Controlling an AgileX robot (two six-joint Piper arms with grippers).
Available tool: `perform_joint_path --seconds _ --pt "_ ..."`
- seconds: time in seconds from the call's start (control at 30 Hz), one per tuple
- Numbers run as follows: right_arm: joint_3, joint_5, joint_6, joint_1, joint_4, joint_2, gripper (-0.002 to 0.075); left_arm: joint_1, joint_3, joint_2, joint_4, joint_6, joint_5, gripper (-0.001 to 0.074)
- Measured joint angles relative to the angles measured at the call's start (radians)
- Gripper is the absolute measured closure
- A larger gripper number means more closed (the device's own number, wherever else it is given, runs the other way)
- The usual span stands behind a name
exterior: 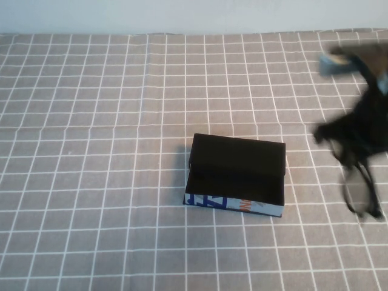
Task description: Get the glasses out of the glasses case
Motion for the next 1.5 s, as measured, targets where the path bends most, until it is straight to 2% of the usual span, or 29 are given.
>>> perform_joint_path --seconds 0.13,0.27,0.5,0.77,0.9,1.0,1.1,1.33,1.5 --pt "0.203 -0.134 0.017 -0.064 -0.004 -0.034 0.0672 0.000 0.000 0.000 0.000 0.000 0.000 0.0740" --pt "0.354 -0.350 -0.035 -0.074 0.015 -0.001 0.0672 0.000 0.000 0.000 0.000 0.000 0.000 0.0739" --pt "0.375 -0.515 -0.204 -0.074 0.033 0.110 0.0659 0.000 0.000 0.000 0.000 0.000 0.000 0.0739" --pt "0.375 -0.596 -0.243 -0.074 0.037 0.159 0.0489 0.000 0.000 0.000 0.000 0.000 0.000 0.0740" --pt "0.364 -0.578 -0.243 -0.074 0.059 0.146 0.0471 0.000 0.000 0.000 0.000 0.000 0.000 0.0740" --pt "0.367 -0.584 -0.243 -0.074 0.085 0.068 0.0493 0.000 0.000 0.000 0.000 0.000 0.000 0.0740" --pt "0.405 -0.669 -0.243 -0.069 0.100 -0.097 0.0541 0.000 0.000 0.000 0.000 0.000 0.000 0.0739" --pt "0.636 -0.870 -0.243 -0.050 0.114 -0.514 0.0711 0.000 0.000 0.000 0.000 0.000 0.000 0.0739" --pt "0.831 -0.982 -0.247 -0.050 0.080 -0.781 0.0738 0.000 0.000 0.000 0.000 0.000 0.000 0.0739"
